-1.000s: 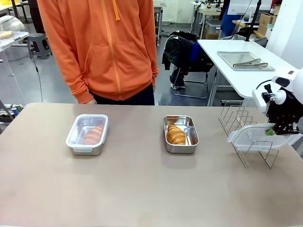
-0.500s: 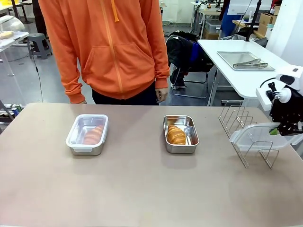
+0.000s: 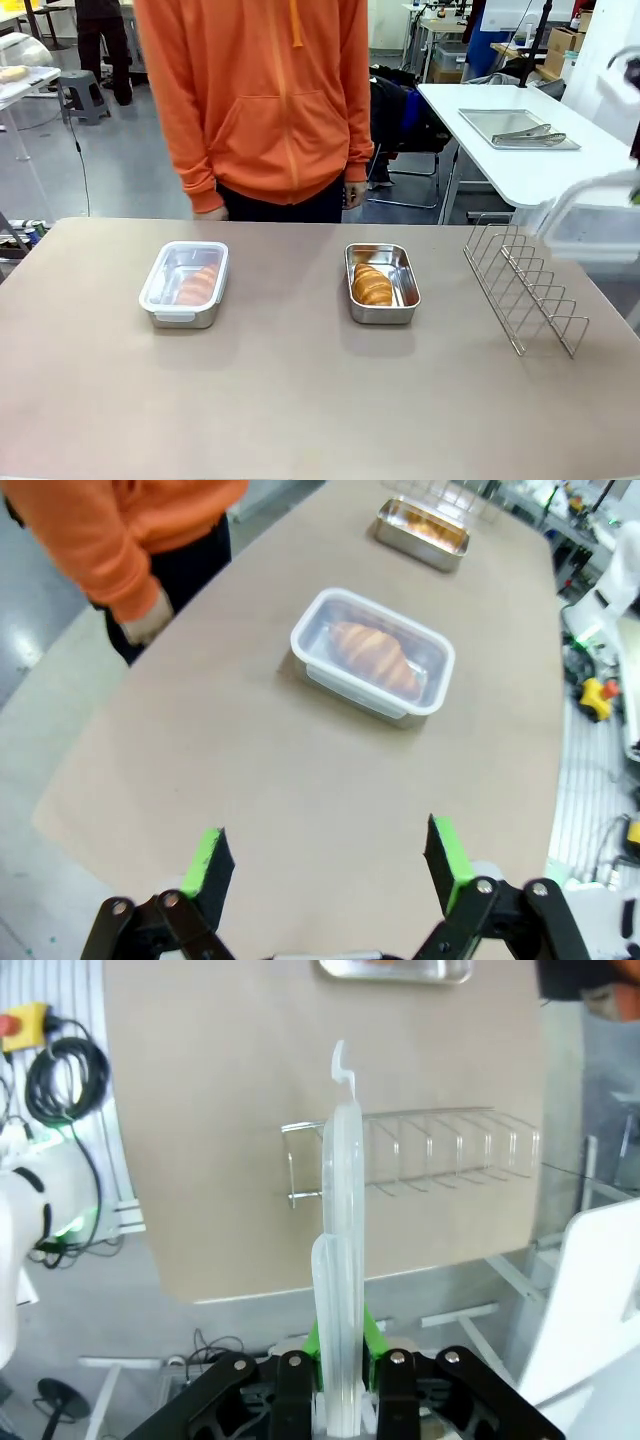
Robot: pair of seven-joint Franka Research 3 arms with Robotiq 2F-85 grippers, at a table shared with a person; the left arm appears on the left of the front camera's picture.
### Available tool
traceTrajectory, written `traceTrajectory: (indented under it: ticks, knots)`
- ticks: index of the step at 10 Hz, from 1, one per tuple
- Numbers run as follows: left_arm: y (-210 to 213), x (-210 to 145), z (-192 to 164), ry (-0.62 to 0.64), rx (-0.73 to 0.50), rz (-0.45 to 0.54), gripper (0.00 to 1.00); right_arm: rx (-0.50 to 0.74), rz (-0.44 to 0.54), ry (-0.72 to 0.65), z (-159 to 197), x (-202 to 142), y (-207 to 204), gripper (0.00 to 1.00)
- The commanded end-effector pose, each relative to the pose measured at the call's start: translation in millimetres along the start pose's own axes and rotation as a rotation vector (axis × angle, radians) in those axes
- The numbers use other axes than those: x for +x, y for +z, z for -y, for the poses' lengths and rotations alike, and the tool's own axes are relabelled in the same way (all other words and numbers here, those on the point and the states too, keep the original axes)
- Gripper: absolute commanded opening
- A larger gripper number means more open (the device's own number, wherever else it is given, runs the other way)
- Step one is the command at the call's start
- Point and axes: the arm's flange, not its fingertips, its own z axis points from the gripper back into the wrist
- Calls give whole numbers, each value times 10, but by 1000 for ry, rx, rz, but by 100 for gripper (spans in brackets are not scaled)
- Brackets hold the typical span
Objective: Place the bread in airtight containers.
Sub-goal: Pick up one Airtight Container lid and hand it to the human.
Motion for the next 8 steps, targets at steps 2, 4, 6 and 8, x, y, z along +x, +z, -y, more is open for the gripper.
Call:
traceTrajectory:
  ticks: [2,4,6,8]
  knots:
    - [-1,32,21,13,4,-13,100,-112,2,54,91,163,201,0]
    - [-1,32,21,13,4,-13,100,-355,87,184,108,379,83,0]
    - [-1,32,21,13,4,-13,100,-503,167,327,280,687,-128,0]
    - [-1,32,21,13,4,-13,100,-579,255,488,512,1044,-444,0]
